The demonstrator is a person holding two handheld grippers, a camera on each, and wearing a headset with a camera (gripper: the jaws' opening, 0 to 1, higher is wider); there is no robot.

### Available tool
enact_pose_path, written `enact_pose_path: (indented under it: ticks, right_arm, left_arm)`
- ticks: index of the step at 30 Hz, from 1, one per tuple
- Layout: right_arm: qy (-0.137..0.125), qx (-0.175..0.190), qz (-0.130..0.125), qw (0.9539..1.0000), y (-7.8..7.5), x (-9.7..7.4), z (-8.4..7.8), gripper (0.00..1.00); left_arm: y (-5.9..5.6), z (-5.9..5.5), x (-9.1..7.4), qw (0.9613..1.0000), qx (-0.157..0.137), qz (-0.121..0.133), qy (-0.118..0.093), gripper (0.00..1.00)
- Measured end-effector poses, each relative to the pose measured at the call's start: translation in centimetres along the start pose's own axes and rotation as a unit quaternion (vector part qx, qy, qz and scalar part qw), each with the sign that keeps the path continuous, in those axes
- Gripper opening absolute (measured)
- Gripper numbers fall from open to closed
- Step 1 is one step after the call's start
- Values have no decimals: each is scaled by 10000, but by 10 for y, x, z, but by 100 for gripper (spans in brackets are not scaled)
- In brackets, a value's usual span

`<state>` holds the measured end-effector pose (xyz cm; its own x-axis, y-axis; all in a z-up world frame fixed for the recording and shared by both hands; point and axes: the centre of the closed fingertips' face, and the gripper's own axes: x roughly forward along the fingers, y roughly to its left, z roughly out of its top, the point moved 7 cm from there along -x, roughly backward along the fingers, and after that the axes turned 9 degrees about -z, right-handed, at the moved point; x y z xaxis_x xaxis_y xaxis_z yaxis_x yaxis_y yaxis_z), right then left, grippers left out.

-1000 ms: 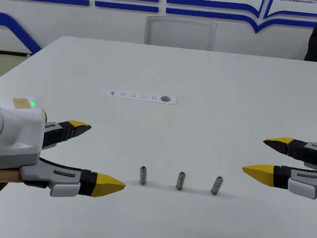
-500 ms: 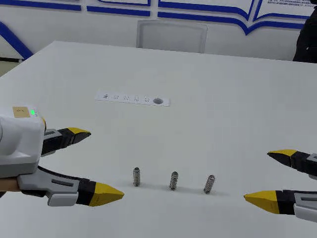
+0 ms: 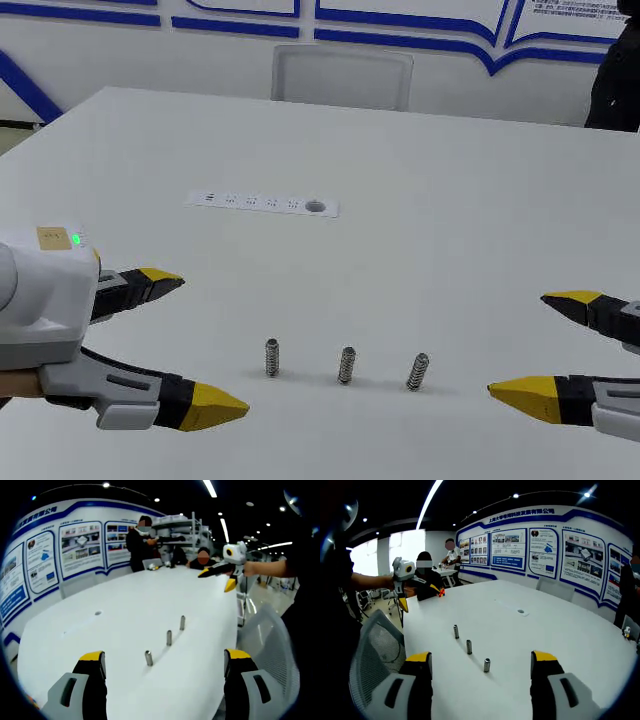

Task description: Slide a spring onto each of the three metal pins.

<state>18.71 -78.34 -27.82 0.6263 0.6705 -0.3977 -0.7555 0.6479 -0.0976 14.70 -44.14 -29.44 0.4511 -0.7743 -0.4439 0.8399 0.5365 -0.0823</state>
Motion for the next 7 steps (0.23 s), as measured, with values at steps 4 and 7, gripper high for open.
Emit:
enact_pose_path:
  ticks: [4, 7]
  right_arm:
    - [14, -16, 27, 10000, 2, -1, 1, 82]
    - [40, 14, 14, 10000, 2, -1, 0, 84]
  left_arm:
    - [0, 0, 0, 10000, -24, -1, -35, 100]
    - [-1, 3, 0, 9999, -67, -34, -150, 100]
